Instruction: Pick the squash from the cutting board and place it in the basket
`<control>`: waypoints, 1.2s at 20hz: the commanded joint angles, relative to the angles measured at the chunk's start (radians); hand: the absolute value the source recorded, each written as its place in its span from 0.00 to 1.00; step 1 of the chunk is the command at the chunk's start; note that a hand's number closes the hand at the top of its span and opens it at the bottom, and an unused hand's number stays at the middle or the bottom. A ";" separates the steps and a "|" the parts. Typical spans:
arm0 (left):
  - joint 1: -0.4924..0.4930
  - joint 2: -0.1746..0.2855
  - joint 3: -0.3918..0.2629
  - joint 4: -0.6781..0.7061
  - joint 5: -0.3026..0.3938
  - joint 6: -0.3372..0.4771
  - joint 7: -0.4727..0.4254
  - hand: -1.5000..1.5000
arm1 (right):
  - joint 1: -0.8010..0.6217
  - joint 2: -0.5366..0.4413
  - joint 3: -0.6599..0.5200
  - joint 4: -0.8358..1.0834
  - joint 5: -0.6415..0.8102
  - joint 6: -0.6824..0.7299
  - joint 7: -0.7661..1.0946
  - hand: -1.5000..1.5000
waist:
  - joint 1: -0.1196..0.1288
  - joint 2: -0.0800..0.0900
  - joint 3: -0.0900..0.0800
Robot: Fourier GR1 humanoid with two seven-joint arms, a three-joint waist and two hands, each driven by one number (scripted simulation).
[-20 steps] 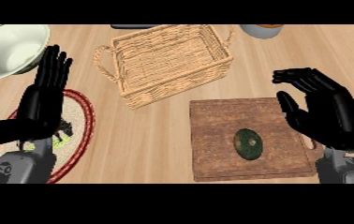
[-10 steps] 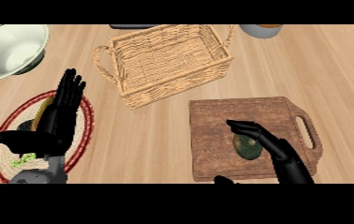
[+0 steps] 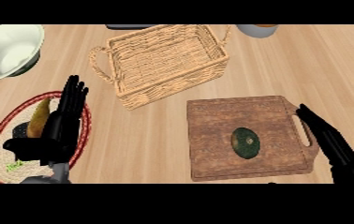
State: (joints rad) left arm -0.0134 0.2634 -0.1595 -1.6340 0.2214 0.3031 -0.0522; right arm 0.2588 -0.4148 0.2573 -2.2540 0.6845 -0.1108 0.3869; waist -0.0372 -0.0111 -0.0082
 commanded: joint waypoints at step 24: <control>-0.021 -0.061 0.003 -0.021 -0.073 -0.013 0.044 0.50 | -0.264 0.085 0.115 -0.105 -0.006 0.685 0.671 0.00 | 0.035 0.010 0.008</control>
State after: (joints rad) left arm -0.0350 0.2208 -0.1547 -1.6489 0.1811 0.2752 -0.0219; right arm -0.0634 -0.3598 0.3397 -2.3208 0.6369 0.5495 0.9909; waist -0.0010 -0.0014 -0.0012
